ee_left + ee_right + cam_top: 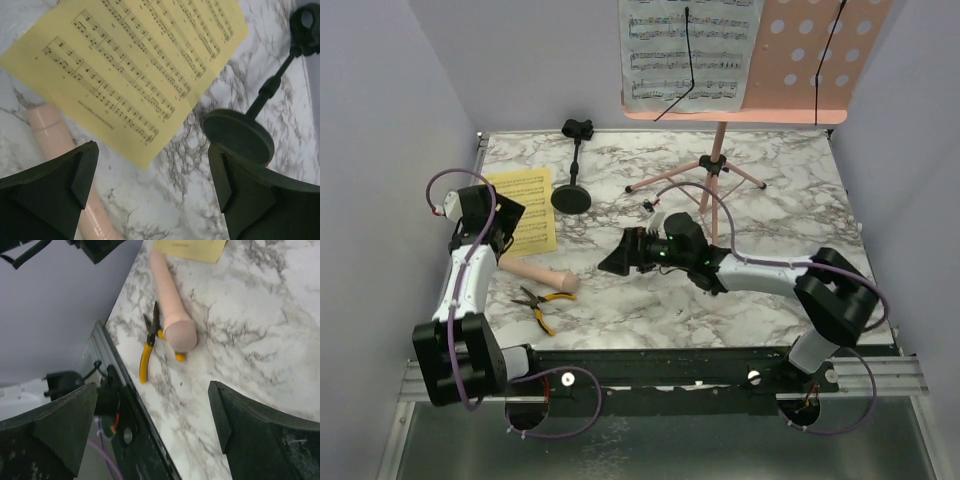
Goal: Set up the instrument practice props
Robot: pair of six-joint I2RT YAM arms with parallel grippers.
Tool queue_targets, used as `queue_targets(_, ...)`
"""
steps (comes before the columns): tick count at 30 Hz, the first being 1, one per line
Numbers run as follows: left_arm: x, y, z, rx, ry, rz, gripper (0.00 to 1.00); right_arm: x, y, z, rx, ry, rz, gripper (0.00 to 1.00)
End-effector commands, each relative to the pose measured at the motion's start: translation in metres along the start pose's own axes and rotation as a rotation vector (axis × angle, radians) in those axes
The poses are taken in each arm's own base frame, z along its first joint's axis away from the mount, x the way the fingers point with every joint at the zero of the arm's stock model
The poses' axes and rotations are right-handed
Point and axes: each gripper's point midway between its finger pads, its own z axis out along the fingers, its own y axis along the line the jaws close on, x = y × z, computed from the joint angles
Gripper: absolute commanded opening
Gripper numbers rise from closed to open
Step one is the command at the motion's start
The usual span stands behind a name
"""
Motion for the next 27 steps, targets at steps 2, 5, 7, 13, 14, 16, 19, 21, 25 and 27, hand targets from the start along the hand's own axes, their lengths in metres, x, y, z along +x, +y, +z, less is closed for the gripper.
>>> queue_targets(2, -0.039, -0.019, 0.054, -0.026, -0.018, -0.173, 0.99, -0.041, -0.022, 0.060, 0.128, -0.134, 0.125, 1.00)
queue_targets(5, -0.036, -0.013, 0.092, -0.074, 0.028, -0.039, 0.99, -0.049, -0.033, 0.092, 0.141, -0.126, 0.091, 1.00)
queue_targets(7, -0.040, -0.005, 0.104, -0.112, 0.043, -0.022, 0.99, -0.052, -0.044, 0.111, 0.160, -0.125, 0.058, 1.00)
queue_targets(13, -0.066, 0.026, 0.125, -0.264, -0.097, 0.041, 0.99, -0.060, -0.071, 0.158, 0.197, -0.125, -0.045, 1.00)
queue_targets(14, -0.058, 0.030, 0.132, -0.271, -0.063, 0.035, 0.99, -0.062, -0.073, 0.164, 0.201, -0.123, -0.052, 1.00)
queue_targets(16, -0.046, 0.031, 0.143, -0.260, 0.008, -0.009, 0.99, -0.063, -0.079, 0.176, 0.211, -0.112, -0.057, 1.00)
queue_targets(19, -0.024, 0.031, 0.157, -0.238, 0.104, -0.070, 0.99, -0.060, -0.086, 0.191, 0.205, -0.098, -0.054, 0.99)
queue_targets(21, -0.012, 0.035, 0.162, -0.245, 0.154, -0.109, 0.99, -0.057, -0.091, 0.199, 0.206, -0.086, -0.045, 0.98)
queue_targets(25, 0.006, 0.048, 0.161, -0.300, 0.221, -0.170, 0.99, -0.047, -0.104, 0.210, 0.223, -0.062, -0.021, 0.95)
queue_targets(27, 0.019, 0.053, 0.158, -0.320, 0.260, -0.206, 0.99, -0.040, -0.108, 0.213, 0.224, -0.047, -0.007, 0.92)
